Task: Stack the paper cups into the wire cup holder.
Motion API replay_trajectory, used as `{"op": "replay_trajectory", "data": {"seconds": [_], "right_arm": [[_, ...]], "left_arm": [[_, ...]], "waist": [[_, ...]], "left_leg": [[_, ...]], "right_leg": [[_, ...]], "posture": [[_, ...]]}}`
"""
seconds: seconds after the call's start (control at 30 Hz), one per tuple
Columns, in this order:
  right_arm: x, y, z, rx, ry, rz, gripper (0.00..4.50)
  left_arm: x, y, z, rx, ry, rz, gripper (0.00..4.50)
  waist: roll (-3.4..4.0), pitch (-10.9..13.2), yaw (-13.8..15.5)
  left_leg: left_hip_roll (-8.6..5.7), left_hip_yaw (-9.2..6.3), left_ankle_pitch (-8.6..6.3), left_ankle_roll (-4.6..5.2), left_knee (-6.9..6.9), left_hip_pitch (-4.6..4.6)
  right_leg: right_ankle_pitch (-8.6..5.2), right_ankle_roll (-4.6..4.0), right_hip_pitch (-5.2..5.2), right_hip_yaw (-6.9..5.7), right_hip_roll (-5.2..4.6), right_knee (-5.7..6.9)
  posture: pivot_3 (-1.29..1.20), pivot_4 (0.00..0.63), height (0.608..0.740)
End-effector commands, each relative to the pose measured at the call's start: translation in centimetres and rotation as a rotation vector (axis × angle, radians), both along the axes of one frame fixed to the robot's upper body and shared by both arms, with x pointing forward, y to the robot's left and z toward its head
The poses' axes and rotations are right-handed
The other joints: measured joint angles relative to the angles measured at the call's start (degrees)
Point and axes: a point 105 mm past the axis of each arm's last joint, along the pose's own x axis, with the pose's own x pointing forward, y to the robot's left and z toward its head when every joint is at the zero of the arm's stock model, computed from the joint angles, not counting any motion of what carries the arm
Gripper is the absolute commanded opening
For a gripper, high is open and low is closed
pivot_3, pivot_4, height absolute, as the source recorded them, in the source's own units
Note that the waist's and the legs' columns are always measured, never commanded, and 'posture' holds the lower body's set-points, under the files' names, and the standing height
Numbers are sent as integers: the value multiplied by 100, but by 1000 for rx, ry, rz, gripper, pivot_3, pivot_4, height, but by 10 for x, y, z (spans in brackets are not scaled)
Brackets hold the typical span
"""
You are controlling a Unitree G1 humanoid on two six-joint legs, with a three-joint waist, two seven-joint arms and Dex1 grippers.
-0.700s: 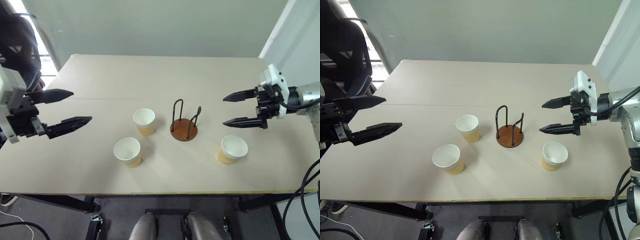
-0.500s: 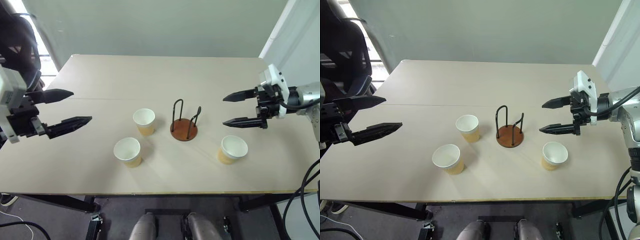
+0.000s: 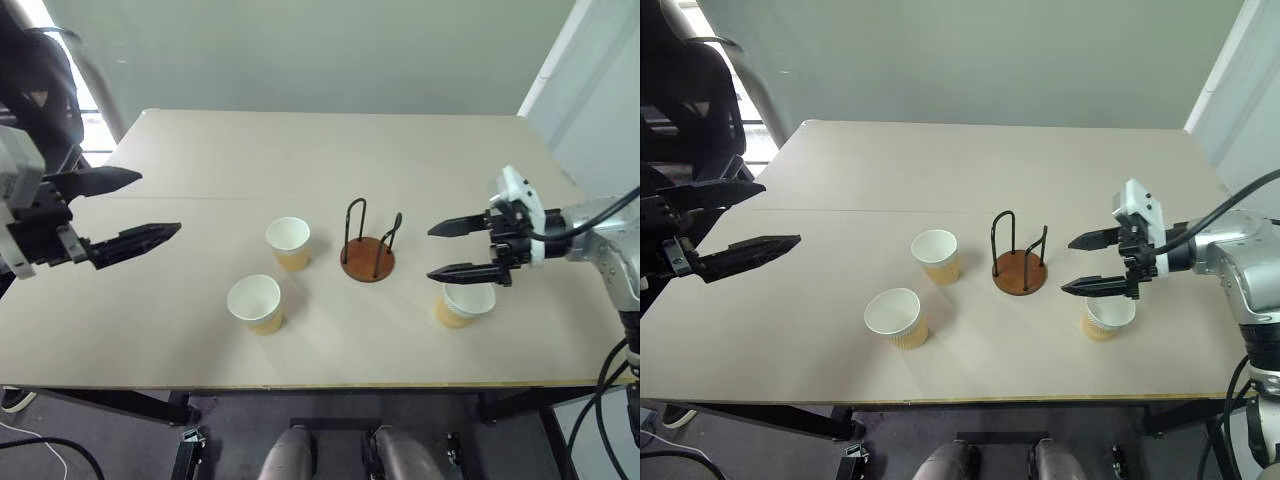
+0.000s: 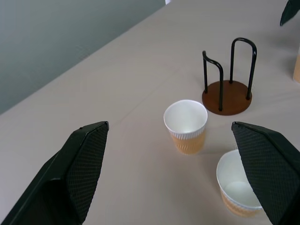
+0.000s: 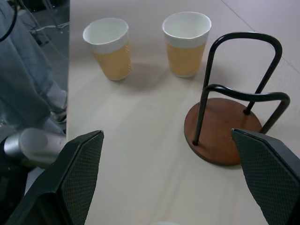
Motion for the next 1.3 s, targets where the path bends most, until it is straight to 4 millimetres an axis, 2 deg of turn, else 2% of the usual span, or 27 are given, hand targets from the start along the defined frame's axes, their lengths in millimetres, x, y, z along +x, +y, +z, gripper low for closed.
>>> {"op": "replay_trajectory", "data": {"seconds": [0.03,0.23,0.43,0.53,0.63,0.77,0.97,1.07,1.3], "right_arm": [[-4,11,-7,-34,1,-4,4500],[2,32,-27,-67,49,-67,4500],[15,41,-39,-84,89,-161,4500],[28,39,-47,-98,99,-250,4500],[33,43,-47,-73,105,-273,4500],[41,62,-36,11,77,-275,4500],[41,75,-30,33,46,-247,4500],[42,73,-31,20,34,-248,3927],[46,70,-32,3,7,-255,1488]], "left_arm": [[-3,-3,5,20,-38,-5,4489],[-2,-4,4,20,-36,-1,4489],[-2,-4,0,28,-31,6,4489],[-2,-5,0,26,-32,7,4489],[-3,-5,-1,27,-33,10,4489],[-4,-4,-1,29,-35,17,4489],[-5,-4,0,32,-38,21,4489],[-5,-3,0,34,-39,25,4500],[-4,-3,-1,39,-41,24,4500]], "waist": [[-3,-2,0],[-4,-3,-7],[-5,-3,-6],[-8,-5,-6],[-8,-5,7],[-7,-5,3],[-9,-5,3],[-9,-6,15],[-10,-6,13]], "left_leg": [[0,0,1,1,0,0],[1,0,3,3,1,0],[2,0,4,4,2,0],[3,0,4,4,2,0],[3,0,4,4,2,-1],[4,0,3,2,0,-4],[10,0,-2,-7,-1,-7],[10,-1,-5,-11,-1,-9],[13,-1,-7,-15,-1,-9]], "right_leg": [[-1,-1,0,0,0,0],[0,0,-1,0,2,0],[2,-1,-2,0,2,0],[3,-3,-2,0,2,0],[4,-6,-4,0,2,0],[6,-5,-11,-1,4,1],[10,-9,-17,-1,11,3],[8,-12,-17,-1,11,2],[9,-18,-18,-1,12,3]], "posture": [[0,150,740],[0,150,740],[0,150,740],[0,150,740],[0,150,740],[0,150,740],[0,150,740],[0,150,740],[0,150,740]]}}
